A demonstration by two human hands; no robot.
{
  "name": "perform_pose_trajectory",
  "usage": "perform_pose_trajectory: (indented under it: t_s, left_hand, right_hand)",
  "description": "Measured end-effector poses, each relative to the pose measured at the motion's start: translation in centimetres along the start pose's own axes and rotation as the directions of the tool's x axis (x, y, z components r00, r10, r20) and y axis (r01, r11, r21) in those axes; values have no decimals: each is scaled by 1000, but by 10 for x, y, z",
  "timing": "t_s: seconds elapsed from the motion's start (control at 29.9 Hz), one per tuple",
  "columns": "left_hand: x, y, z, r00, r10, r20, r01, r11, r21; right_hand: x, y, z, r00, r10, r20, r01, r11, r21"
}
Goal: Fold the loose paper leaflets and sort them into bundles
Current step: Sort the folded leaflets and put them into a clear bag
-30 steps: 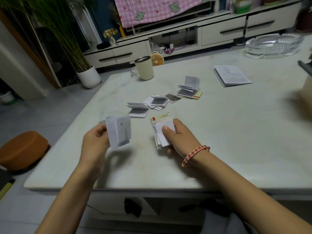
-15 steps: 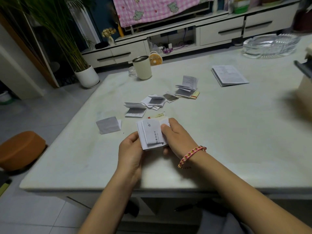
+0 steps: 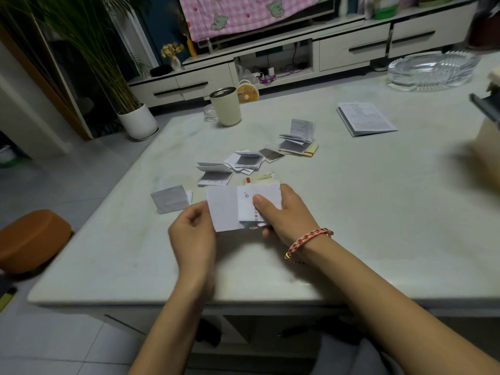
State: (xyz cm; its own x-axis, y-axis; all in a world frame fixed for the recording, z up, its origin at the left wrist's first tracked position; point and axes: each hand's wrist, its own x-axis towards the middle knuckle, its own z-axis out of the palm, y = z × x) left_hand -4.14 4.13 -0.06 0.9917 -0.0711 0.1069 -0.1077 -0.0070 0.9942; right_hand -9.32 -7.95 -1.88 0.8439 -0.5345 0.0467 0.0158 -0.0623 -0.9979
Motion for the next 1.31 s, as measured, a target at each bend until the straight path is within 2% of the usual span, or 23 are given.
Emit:
perform_pose_trajectory:
  t_s: [0.07,0.13,0.23,0.33,0.44,0.54,0.67,0.74,0.8,0.9,1.0,1.07,1.1,1.24,1.31]
  left_hand:
    - [11,6,-13,995,-94,-17,91,987,-132]
    - [15,12,-19,985,-155,80,169,959,-226]
    - [2,10,-4,967,-153,206,191,964,-184]
    - [-10,-3,19,977,-165,134,185,971,-151]
    - [-11,-9,29,993,-113,20,114,984,-134]
    - [-11,-12,33,998,-61,2,61,992,-111]
    - [-4,-10,35,994,-105,-17,100,980,-171]
    - [-3,-8,36,986,-148,78,164,951,-264]
    - [-6,-8,42,979,-104,178,138,971,-196]
    - [-13,-9,53,977,15,213,-14,1000,-9]
    - [-15,-12,61,959,76,272,-102,991,83]
    - [-14,-16,61,942,77,328,-113,989,93]
    - [-14,-18,60,936,75,345,-110,990,84]
    - [-12,-23,60,908,61,415,-87,995,44]
    - [-12,-22,59,907,109,408,-125,992,13]
  right_hand:
    - [2,-1,-2,1000,6,-25,-6,1000,1]
    - [2,0,-3,1000,-1,-20,1,1000,-16]
    - [0,-2,2,999,-7,49,8,999,-34]
    - [-2,-3,6,996,15,82,-10,998,-60]
    - [-3,-9,3,998,29,51,-26,997,-69]
    - [-4,-9,1,999,-6,47,12,993,-115]
    - [-4,-6,1,996,-54,64,62,989,-132]
    - [-3,-6,-1,997,-79,23,82,978,-191]
    - [-2,-6,-1,994,-106,29,110,958,-265]
    - [-4,-5,2,983,-171,70,184,879,-439]
    - [-3,1,-4,980,-182,80,182,659,-730]
    - [-3,6,-7,982,-157,101,171,532,-829]
    - [-2,8,-7,984,-145,103,164,515,-841]
    - [0,-1,-8,990,-108,86,134,599,-789]
    - [2,-8,-12,992,-88,89,125,696,-707]
